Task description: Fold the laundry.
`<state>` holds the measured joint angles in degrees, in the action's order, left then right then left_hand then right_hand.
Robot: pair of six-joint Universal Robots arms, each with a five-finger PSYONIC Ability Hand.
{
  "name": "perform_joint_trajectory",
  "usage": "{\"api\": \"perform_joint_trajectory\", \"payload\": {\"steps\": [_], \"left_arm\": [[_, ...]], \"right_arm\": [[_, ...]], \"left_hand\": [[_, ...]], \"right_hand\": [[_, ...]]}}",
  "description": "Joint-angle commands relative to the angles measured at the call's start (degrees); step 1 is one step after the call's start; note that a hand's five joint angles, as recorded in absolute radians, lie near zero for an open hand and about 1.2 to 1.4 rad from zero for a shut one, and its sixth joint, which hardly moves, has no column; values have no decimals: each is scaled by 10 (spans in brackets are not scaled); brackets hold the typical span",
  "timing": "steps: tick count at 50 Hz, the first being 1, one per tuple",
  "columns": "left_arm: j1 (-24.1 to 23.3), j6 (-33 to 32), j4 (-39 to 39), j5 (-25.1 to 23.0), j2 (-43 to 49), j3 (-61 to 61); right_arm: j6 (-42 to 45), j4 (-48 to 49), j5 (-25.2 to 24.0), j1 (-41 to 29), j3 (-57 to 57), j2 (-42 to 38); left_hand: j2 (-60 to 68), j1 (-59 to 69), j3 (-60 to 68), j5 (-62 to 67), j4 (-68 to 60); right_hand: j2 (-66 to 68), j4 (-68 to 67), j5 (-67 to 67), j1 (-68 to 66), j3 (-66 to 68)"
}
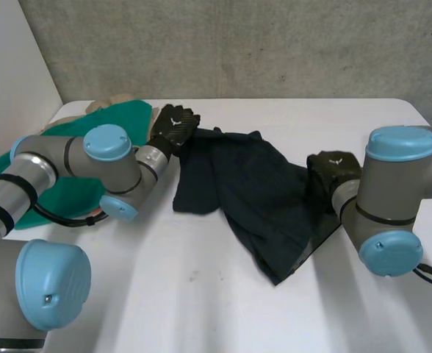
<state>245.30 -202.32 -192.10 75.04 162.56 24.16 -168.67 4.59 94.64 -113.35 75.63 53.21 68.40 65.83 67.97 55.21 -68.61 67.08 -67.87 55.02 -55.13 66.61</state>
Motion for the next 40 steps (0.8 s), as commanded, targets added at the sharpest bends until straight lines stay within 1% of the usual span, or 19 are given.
{"api": "perform_joint_trajectory", "payload": {"steps": [1, 2, 3, 6, 7, 9, 10, 13, 14, 18, 20, 24, 27, 30, 35, 36, 38, 39, 40], "left_arm": [[-1, -32, -20, 61, -139, 122], [-1, -34, -21, 67, -165, 148], [0, -37, -23, 77, -219, 197], [-1, -38, -23, 90, -303, 269], [-2, -37, -23, 96, -356, 319], [-3, -37, -21, 95, -407, 368], [-4, -38, -19, 93, -460, 417], [-4, -39, -13, 91, -534, 479], [-6, -38, -10, 90, -577, 513], [-4, -35, 3, 90, -651, 579], [-4, -34, 9, 92, -662, 595], [-6, -35, 33, 99, -661, 607], [-8, -36, 40, 105, -647, 601], [-8, -38, 40, 114, -611, 573], [-11, -31, 39, 161, -595, 529], [-14, -30, 33, 179, -604, 518], [-22, -29, 15, 192, -632, 508], [-25, -29, 7, 193, -645, 506], [-28, -30, -5, 194, -660, 504]], "right_arm": [[103, -7, -9, 5, -2, 109], [115, -8, -10, 5, -2, 120], [133, -11, -12, 5, -3, 132], [192, -29, -22, 3, -7, 171], [206, -37, -24, 2, -11, 181], [240, -69, -31, 2, -24, 209], [248, -81, -32, 5, -31, 218], [264, -118, -42, 9, -54, 247], [265, -125, -44, 9, -60, 253], [268, -159, -56, 24, -78, 260], [269, -181, -68, 37, -83, 258], [266, -190, -96, 50, -89, 247], [262, -182, -105, 65, -96, 222], [263, -179, -103, 70, -106, 202], [215, -158, -105, 68, -113, 192], [200, -145, -105, 69, -113, 194], [164, -111, -109, 69, -112, 221], [151, -99, -109, 72, -110, 239], [132, -80, -109, 73, -107, 277]], "left_hand": [[116, 142, 120, 148, -114], [116, 142, 120, 148, -114], [116, 142, 120, 148, -114], [116, 142, 120, 148, -114], [116, 142, 120, 148, -114], [116, 142, 120, 148, -114], [116, 142, 120, 148, -114], [116, 142, 120, 148, -114], [116, 142, 120, 148, -114], [116, 142, 120, 148, -114], [116, 142, 120, 148, -114], [116, 142, 120, 148, -114], [116, 142, 120, 148, -114], [116, 142, 120, 148, -114], [116, 142, 120, 148, -114], [116, 142, 120, 148, -114], [116, 142, 120, 148, -114], [116, 142, 120, 148, -114], [116, 142, 120, 148, -114]], "right_hand": [[129, -121, 150, -249, 134], [129, -121, 150, -249, 134], [129, -121, 150, -249, 134], [129, -121, 150, -249, 134], [129, -121, 150, -249, 134], [129, -121, 150, -249, 134], [129, -121, 150, -249, 134], [129, -121, 150, -249, 134], [129, -121, 150, -249, 134], [129, -121, 150, -249, 134], [129, -121, 150, -249, 134], [129, -121, 150, -249, 134], [129, -121, 150, -249, 134], [129, -121, 150, -249, 134], [129, -121, 150, -249, 134], [129, -121, 150, -249, 134], [129, -121, 150, -249, 134], [129, -121, 150, -249, 134], [129, -121, 150, -249, 134]]}}
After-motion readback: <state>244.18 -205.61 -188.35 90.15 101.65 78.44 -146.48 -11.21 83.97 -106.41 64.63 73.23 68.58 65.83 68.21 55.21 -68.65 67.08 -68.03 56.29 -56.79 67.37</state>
